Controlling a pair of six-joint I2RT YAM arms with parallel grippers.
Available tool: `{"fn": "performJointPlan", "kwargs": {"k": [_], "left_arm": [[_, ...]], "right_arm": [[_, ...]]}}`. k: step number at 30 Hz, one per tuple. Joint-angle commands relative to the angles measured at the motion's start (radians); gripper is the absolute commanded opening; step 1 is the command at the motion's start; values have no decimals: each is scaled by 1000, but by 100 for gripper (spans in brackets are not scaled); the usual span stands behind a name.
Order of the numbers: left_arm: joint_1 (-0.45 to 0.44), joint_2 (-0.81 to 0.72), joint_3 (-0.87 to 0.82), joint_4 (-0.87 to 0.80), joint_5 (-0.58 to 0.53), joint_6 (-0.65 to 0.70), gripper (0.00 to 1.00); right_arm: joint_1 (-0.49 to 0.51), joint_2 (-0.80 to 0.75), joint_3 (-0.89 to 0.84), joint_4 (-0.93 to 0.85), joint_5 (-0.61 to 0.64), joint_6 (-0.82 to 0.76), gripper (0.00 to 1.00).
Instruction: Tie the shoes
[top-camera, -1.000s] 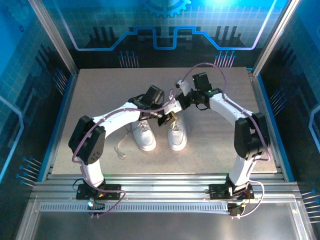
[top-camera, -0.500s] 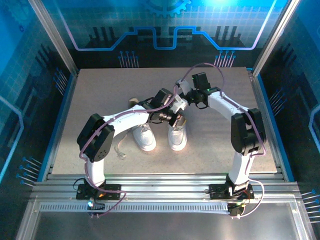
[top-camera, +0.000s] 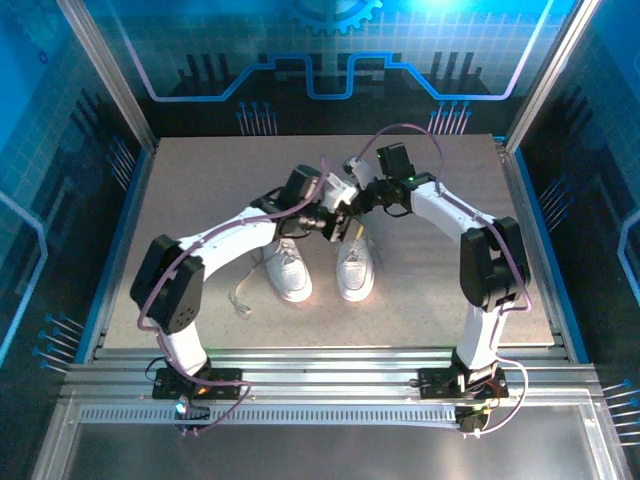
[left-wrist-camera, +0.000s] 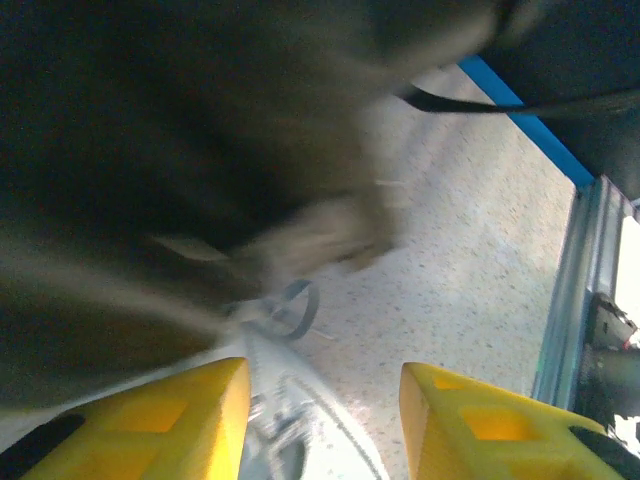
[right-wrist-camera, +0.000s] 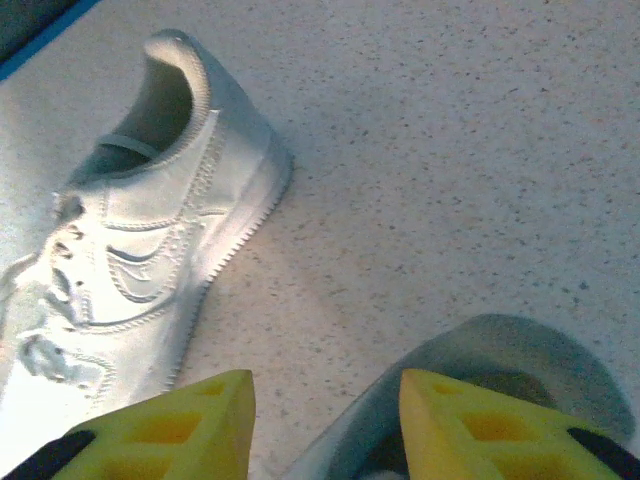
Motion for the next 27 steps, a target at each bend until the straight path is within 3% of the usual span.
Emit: {"fn": "performJointPlan", "kwargs": {"k": [1, 7, 13, 21, 27], "left_arm": [[72, -80, -50, -5, -38, -34, 44], [157, -83, -56, 8, -40, -129, 44], [153, 56, 103, -42, 7, -133, 44], [55, 276, 448, -311, -126, -74, 47], [1, 428, 651, -449, -207, -27, 48]], "right_arm": [[-21, -80, 12, -34, -51, 34, 48], [-64, -201, -133, -4, -14, 86, 55], [-99, -321, -323, 20, 43, 108, 58], [-122, -445, -585, 64, 225, 253, 61], [-128, -479, -692, 102, 265, 342, 63]]}}
